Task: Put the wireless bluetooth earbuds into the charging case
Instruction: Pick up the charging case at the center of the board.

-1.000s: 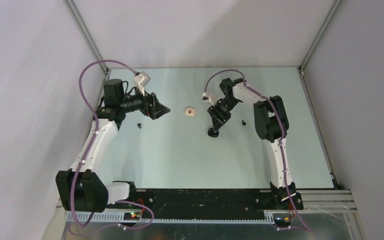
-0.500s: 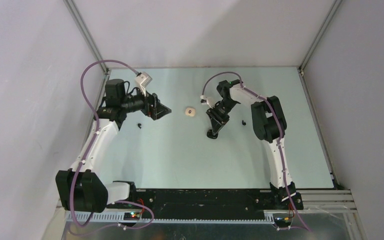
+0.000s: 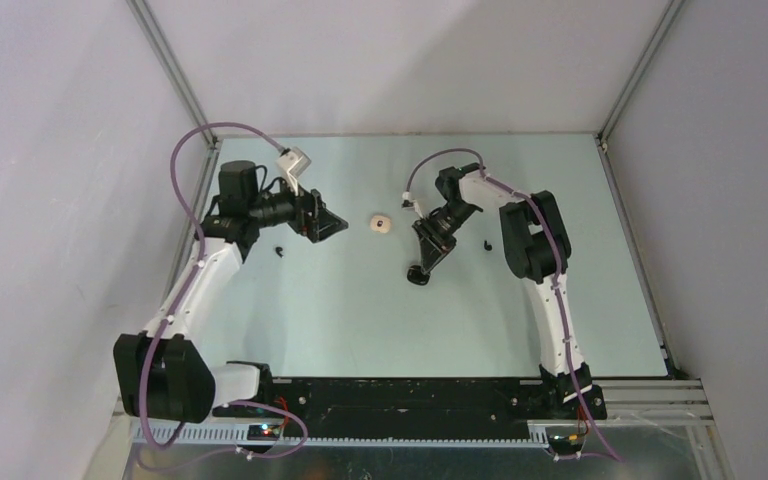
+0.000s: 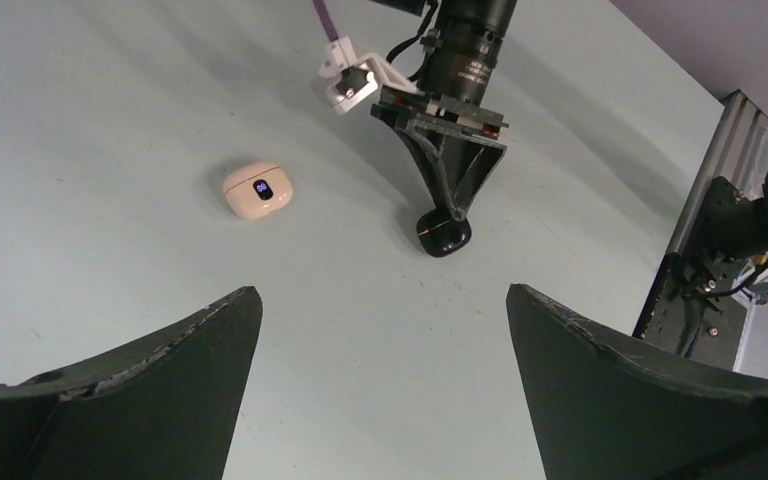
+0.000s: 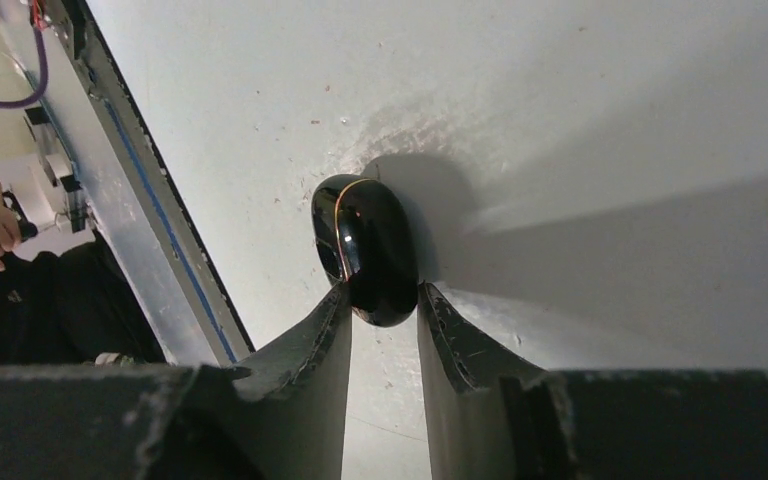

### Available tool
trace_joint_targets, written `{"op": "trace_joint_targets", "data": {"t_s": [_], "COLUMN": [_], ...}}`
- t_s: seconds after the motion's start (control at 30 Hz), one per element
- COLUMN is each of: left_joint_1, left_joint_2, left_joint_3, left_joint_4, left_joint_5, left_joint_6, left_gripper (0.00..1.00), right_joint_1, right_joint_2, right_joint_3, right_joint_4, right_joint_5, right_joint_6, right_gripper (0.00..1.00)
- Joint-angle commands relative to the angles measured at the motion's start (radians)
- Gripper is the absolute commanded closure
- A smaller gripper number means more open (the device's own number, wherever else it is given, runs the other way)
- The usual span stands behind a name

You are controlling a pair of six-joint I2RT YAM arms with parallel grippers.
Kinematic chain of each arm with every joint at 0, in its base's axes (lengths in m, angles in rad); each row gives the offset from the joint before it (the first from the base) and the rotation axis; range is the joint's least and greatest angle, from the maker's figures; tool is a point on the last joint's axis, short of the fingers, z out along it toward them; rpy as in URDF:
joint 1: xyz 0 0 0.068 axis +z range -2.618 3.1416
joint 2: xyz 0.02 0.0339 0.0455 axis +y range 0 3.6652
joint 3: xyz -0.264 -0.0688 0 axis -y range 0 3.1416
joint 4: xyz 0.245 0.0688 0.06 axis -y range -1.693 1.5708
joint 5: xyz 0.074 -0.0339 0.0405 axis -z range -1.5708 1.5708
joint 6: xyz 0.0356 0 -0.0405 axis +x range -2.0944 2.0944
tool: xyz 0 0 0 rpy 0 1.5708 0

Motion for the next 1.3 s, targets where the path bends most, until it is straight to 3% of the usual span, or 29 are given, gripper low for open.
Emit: {"op": "trace_joint_targets", "data": {"t_s": [0.0, 0.2, 0.43, 0.53, 0.6, 0.73, 0.8, 0.87, 1.07, 1.27], "left_joint_1": [-0.027, -0.119, -0.245, -0.265, -0.263, -0.227, -0.199, -0.176, -0.166, -0.164], "left_joint_2": [0.012, 0.059, 0.218, 0.266, 0.262, 0.201, 0.178, 0.166, 0.163, 0.176], "left_joint_3": [-0.048, -0.059, -0.005, 0.024, 0.03, -0.016, -0.034, -0.042, -0.048, -0.06], "left_joint_4": [0.112, 0.175, 0.136, 0.117, 0.108, 0.158, 0.18, 0.181, 0.151, 0.185], "left_joint_5": [-0.035, -0.11, -0.11, -0.052, -0.03, 0.023, 0.06, 0.086, 0.107, 0.074], "left_joint_6": [-0.059, -0.073, -0.017, -0.02, -0.013, -0.01, -0.026, -0.027, -0.004, -0.044], "left_gripper": [0.01, 0.01, 0.0, 0.01, 0.0, 0.01, 0.01, 0.0, 0.01, 0.01], "right_joint_1": [-0.047, -0.08, -0.072, -0.06, -0.036, -0.018, -0.013, 0.001, 0.05, 0.111], "right_joint_2": [-0.122, -0.227, -0.27, -0.307, -0.34, -0.418, -0.444, -0.453, -0.412, -0.424], "right_joint_3": [-0.057, -0.175, -0.242, -0.257, -0.267, -0.335, -0.364, -0.377, -0.375, -0.49], "right_joint_4": [0.09, 0.256, 0.327, 0.33, 0.324, 0.346, 0.352, 0.361, 0.346, 0.5], "right_joint_5": [-0.082, -0.06, -0.057, -0.022, 0.047, 0.108, 0.095, 0.099, 0.154, 0.249], "right_joint_6": [0.03, 0.103, 0.128, 0.051, -0.099, -0.355, -0.468, -0.537, -0.703, -0.685], "right_gripper": [1.0, 1.0, 1.0, 0.86, 0.6, 0.28, 0.18, 0.13, 0.12, 0.13]}}
